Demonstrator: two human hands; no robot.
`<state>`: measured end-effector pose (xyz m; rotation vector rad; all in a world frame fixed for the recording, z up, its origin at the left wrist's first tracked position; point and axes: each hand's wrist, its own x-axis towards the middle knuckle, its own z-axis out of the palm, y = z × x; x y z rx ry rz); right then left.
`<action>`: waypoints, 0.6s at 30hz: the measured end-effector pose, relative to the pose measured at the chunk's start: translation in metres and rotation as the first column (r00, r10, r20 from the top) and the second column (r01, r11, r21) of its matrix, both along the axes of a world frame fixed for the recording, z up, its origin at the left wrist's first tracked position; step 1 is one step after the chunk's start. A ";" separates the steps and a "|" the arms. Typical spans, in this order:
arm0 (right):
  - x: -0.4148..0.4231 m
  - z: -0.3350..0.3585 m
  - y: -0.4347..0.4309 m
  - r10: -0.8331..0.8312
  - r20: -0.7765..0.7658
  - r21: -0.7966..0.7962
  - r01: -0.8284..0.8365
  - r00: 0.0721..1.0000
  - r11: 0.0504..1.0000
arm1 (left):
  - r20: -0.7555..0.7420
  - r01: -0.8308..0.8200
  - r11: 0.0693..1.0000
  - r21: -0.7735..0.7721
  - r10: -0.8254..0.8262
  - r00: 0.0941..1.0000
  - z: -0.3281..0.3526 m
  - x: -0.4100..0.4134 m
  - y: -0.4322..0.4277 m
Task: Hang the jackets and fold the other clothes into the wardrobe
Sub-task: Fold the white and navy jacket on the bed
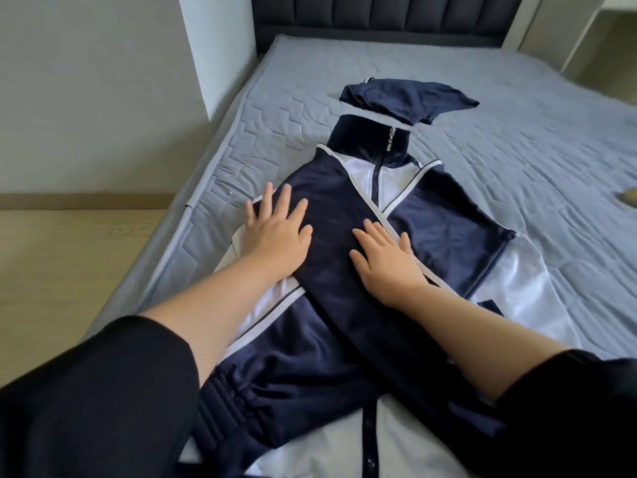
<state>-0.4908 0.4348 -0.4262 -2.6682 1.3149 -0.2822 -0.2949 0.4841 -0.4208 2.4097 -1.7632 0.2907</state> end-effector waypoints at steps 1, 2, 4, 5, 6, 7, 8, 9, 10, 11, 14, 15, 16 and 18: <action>-0.001 0.002 -0.001 -0.041 0.070 -0.031 0.043 0.997 0.999 | 0.018 0.064 0.998 -0.005 -0.064 0.998 0.003 -0.004 -0.001; -0.003 0.004 -0.004 -0.085 0.118 -0.054 0.092 0.989 0.994 | 0.017 0.133 0.991 -0.001 -0.133 0.991 0.005 -0.008 -0.004; -0.006 0.007 -0.009 -0.156 0.105 -0.045 0.161 0.982 0.986 | -0.025 0.236 0.971 0.038 -0.236 0.972 0.006 -0.014 -0.014; -0.006 0.007 -0.013 -0.176 0.063 -0.028 0.178 0.982 0.984 | -0.058 0.249 0.966 0.066 -0.246 0.968 0.004 -0.015 -0.020; -0.005 0.006 -0.016 -0.191 0.030 -0.013 0.191 0.981 0.981 | -0.099 0.230 0.969 0.092 -0.221 0.970 0.000 -0.013 -0.024; -0.003 0.006 -0.019 -0.201 0.023 -0.005 0.201 0.979 0.980 | -0.140 0.182 0.977 0.106 -0.167 0.976 -0.005 -0.010 -0.026; 0.002 0.007 -0.023 -0.207 0.041 -0.003 0.208 0.977 0.978 | -0.165 0.119 0.987 0.108 -0.100 0.981 -0.013 -0.006 -0.027; 0.007 0.009 -0.028 -0.210 0.062 -0.006 0.211 0.976 0.977 | -0.166 0.058 0.993 0.101 -0.041 0.985 -0.021 -0.004 -0.028; 0.014 0.011 -0.033 -0.209 0.072 -0.020 0.211 0.975 0.977 | -0.152 0.015 0.996 0.088 -0.001 0.988 -0.027 -0.002 -0.028; 0.021 0.014 -0.040 -0.207 0.071 -0.045 0.210 0.976 0.977 | -0.140 -0.003 0.997 0.072 0.013 0.990 -0.032 -0.001 -0.030; 0.033 0.027 -0.068 -0.221 0.052 -0.109 0.225 0.974 0.968 | -0.168 0.013 0.999 0.036 -0.007 0.986 -0.037 -0.001 -0.035; 0.035 0.033 -0.079 -0.237 0.059 -0.100 0.242 0.970 0.965 | -0.174 0.015 1.000 0.016 -0.013 0.985 -0.037 -0.002 -0.035; 0.038 0.040 -0.092 -0.258 0.078 -0.069 0.263 0.963 0.962 | -0.173 0.016 1.000 -0.007 -0.017 0.985 -0.038 -0.002 -0.034; 0.042 0.055 -0.116 -0.284 0.153 0.021 0.284 0.947 0.959 | -0.156 0.016 0.999 -0.048 -0.023 0.987 -0.039 -0.002 -0.030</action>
